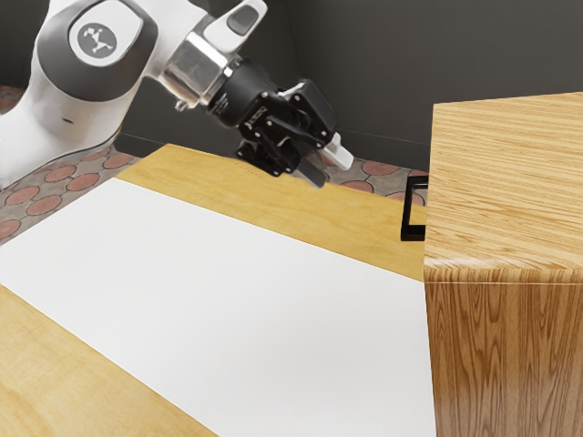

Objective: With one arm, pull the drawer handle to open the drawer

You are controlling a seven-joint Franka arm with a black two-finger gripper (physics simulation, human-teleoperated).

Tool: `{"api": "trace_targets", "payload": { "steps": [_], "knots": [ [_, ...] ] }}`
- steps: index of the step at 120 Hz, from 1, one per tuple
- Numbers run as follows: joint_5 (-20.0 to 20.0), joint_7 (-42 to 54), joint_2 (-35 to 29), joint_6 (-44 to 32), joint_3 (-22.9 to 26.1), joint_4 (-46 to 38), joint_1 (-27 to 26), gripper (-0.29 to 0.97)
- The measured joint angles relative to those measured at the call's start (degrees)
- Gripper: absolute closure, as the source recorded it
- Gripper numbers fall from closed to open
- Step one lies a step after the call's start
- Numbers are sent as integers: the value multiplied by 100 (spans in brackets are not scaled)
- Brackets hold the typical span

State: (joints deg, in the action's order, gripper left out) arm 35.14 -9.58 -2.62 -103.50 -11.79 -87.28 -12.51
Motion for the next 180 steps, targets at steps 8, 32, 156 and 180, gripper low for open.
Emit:
{"api": "trace_targets", "payload": {
  "steps": [8, 32, 156, 180],
  "knots": [
    [-42, -66, 175, -36, 9, 179, -59, 41],
    [248, -223, 451, -96, 61, 330, -193, 43],
    [70, -766, 840, -130, 58, 215, -121, 70],
    [-268, -747, 300, -125, -43, -369, 12, 76]
  ]
}}
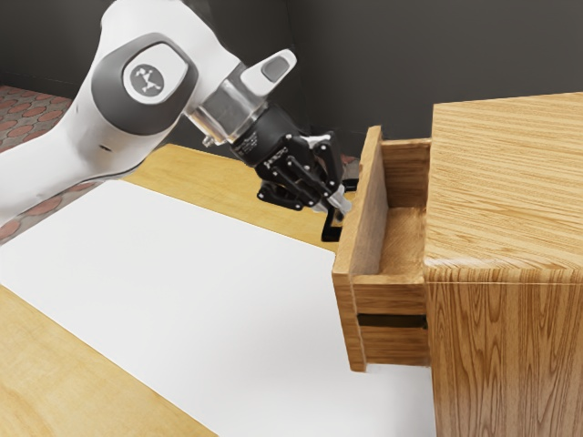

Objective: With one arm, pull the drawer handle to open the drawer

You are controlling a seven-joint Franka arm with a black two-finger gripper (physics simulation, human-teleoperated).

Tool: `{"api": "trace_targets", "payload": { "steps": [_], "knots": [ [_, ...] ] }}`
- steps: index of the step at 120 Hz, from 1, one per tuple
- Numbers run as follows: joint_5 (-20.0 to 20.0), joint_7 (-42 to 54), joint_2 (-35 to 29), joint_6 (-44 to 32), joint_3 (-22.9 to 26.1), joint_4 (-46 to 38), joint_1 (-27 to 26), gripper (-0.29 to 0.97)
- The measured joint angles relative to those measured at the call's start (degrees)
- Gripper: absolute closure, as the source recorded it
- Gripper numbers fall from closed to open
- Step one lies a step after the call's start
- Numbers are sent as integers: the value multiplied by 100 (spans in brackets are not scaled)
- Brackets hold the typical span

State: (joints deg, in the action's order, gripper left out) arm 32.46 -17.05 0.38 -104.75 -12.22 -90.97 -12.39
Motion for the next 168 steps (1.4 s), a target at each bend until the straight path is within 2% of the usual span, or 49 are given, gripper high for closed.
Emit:
{"api": "trace_targets", "payload": {
  "steps": [25, 35, 47, 62, 72, 87, 108, 168],
  "knots": [
    [-274, 30, -284, 6, 63, -336, 289, 76],
    [-339, 47, -301, 14, 259, -366, 498, 76],
    [-378, 81, -310, 30, 969, -382, 1230, 74],
    [-391, 141, -329, 55, 2328, -388, 2623, 73],
    [-389, 177, -428, 70, 2678, -477, 3067, 74],
    [-384, 229, -597, 85, 2763, -638, 3325, 76],
    [-382, 318, -649, 100, 2759, -670, 3376, 80],
    [-305, 530, -1010, 151, 2719, -874, 3747, 77]
  ]
}}
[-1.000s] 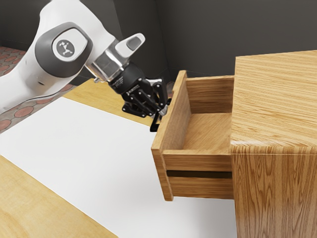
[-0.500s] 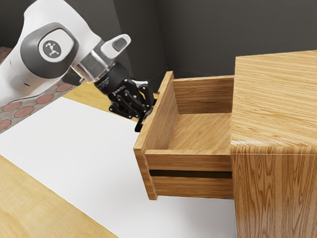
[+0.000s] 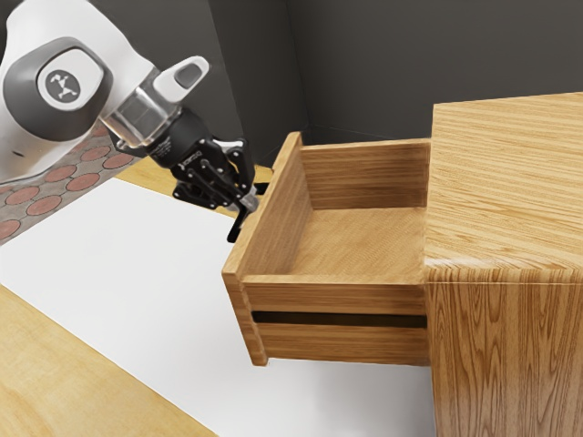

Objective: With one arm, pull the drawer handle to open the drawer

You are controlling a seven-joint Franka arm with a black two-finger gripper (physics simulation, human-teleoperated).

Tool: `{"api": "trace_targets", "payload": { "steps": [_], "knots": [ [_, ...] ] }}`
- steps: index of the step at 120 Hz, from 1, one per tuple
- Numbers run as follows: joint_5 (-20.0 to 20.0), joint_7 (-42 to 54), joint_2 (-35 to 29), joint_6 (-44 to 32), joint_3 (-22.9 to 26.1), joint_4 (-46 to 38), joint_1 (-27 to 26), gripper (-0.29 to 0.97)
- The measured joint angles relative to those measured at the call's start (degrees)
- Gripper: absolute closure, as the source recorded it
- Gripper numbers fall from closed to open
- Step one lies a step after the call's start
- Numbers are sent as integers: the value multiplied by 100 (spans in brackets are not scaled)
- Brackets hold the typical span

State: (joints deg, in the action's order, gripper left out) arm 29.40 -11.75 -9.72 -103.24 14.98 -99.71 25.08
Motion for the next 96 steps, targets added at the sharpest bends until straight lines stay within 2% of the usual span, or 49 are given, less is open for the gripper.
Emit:
{"api": "trace_targets", "payload": {
  "steps": [33, 55, 96],
  "knots": [
    [37, 206, -59, 247, 148, -9, 435, 77],
    [-1, 363, -65, 363, 654, -9, 1054, 74],
    [89, 602, -90, 504, 709, 16, 1246, 68]
  ]
}}
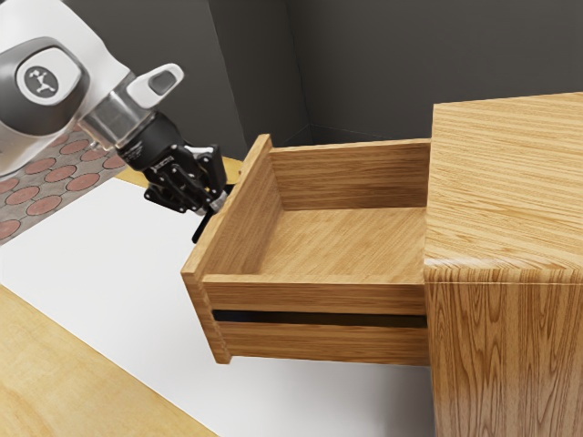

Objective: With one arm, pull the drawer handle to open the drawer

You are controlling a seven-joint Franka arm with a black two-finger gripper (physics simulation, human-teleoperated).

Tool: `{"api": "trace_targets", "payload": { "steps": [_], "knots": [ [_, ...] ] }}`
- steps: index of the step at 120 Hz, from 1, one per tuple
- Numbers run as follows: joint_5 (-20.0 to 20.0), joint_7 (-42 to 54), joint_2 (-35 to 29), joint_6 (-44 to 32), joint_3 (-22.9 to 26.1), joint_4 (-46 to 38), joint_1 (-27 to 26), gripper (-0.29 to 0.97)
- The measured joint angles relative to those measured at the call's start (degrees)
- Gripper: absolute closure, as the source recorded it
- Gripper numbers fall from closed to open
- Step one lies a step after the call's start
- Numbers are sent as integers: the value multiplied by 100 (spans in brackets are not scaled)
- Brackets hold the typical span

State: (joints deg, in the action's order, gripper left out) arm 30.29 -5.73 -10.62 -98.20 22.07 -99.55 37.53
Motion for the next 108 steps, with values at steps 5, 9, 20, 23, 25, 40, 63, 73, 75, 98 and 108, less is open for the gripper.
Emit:
{"api": "trace_targets", "payload": {
  "steps": [5, 9, 20, 23, 25, 40, 63, 73, 75, 98, 108],
  "knots": [
    [43, 26, 0, 13, -5, 2, 7, 66],
    [66, 44, 0, 22, -17, 9, 10, 64],
    [102, 90, -2, 54, -51, 26, 14, 61],
    [108, 102, -4, 62, -58, 27, 15, 61],
    [111, 109, -11, 68, -62, 28, 18, 60],
    [126, 159, -87, 141, -118, 57, 32, 58],
    [136, 219, -202, 379, -356, 283, 39, 56],
    [55, 267, -271, 609, -587, 492, 30, 54],
    [-23, 289, -285, 667, -608, 593, 18, 53],
    [-1550, 804, -475, 1584, -699, 1974, -841, 29],
    [-2259, 1253, -478, 1894, -691, 2086, -1397, 19]
  ]
}}
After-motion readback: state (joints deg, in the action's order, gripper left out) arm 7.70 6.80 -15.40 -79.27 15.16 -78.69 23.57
